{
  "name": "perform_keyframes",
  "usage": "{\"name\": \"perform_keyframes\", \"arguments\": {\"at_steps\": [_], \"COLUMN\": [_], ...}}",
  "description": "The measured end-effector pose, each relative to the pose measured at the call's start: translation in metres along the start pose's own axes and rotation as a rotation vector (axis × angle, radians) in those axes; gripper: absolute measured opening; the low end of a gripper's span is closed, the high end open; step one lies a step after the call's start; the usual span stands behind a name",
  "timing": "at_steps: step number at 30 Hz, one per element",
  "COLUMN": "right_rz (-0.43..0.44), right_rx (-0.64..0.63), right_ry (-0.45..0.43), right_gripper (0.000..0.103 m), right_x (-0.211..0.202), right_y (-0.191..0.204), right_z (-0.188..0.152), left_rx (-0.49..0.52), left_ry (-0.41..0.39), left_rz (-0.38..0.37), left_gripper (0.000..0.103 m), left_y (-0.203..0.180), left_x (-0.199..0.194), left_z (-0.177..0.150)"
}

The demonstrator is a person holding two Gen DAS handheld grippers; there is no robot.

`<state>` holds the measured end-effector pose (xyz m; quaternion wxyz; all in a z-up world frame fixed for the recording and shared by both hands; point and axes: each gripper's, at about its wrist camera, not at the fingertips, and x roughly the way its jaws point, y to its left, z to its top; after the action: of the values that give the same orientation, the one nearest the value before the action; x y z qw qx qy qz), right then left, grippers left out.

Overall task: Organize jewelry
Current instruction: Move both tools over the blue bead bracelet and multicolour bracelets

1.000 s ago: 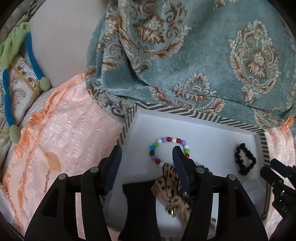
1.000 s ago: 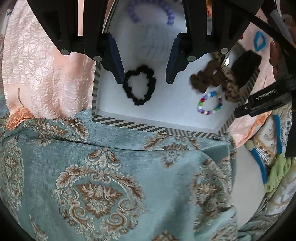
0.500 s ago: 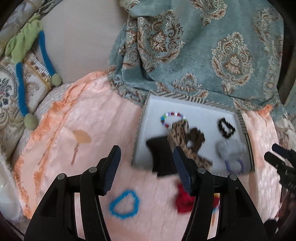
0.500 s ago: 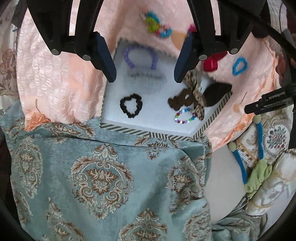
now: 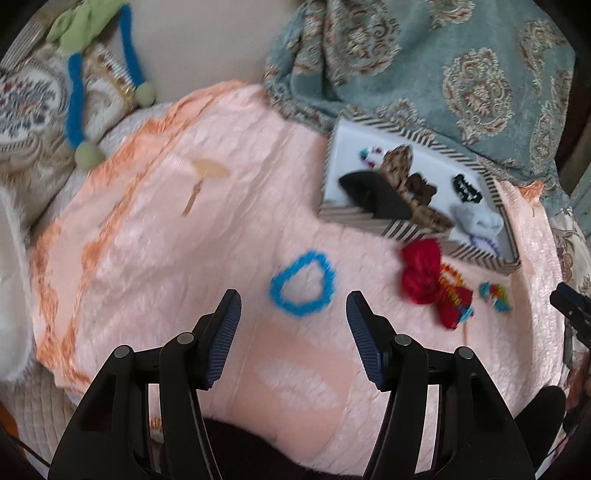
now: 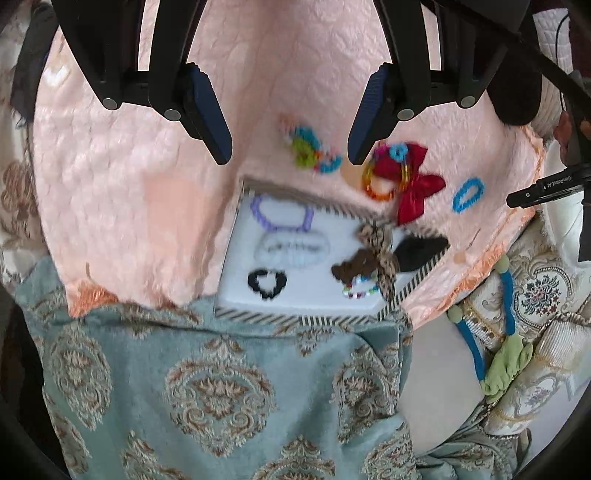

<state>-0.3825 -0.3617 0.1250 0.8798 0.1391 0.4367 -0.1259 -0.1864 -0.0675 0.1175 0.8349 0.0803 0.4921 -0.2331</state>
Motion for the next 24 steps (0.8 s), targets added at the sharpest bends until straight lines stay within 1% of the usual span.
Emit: {"name": "perform_keyframes", "arguments": {"at_steps": [5,11,19,24], "right_rz": [-0.004,0.007,0.03,0.039], "right_rx": [0.025,0.05,0.026,0.012], "right_ry": [0.035,0.05,0.052,0.052], "right_gripper": [0.063,0.063,0.063,0.062], "right_x": [0.006,0.013,0.026,0.038], "right_y": [-0.005,-0.011,-0.005,0.003], "right_z": [-0.02,-0.034,-0.032,-0.027], "left_rx": [-0.045,-0.068,-0.102,-0.113], "left_ry": [0.012,0.021,0.039,0.033], "left_rz": [0.0,0.011,0.01,0.009], "left_gripper": [0.059,0.059,0.059,0.059], "left_y": [0.015,0.025,0.034,0.034], "left_x": [0.002,0.005,0.013,0.016], "left_z": [-0.016,-0.023,-0.025,-0.022]}}
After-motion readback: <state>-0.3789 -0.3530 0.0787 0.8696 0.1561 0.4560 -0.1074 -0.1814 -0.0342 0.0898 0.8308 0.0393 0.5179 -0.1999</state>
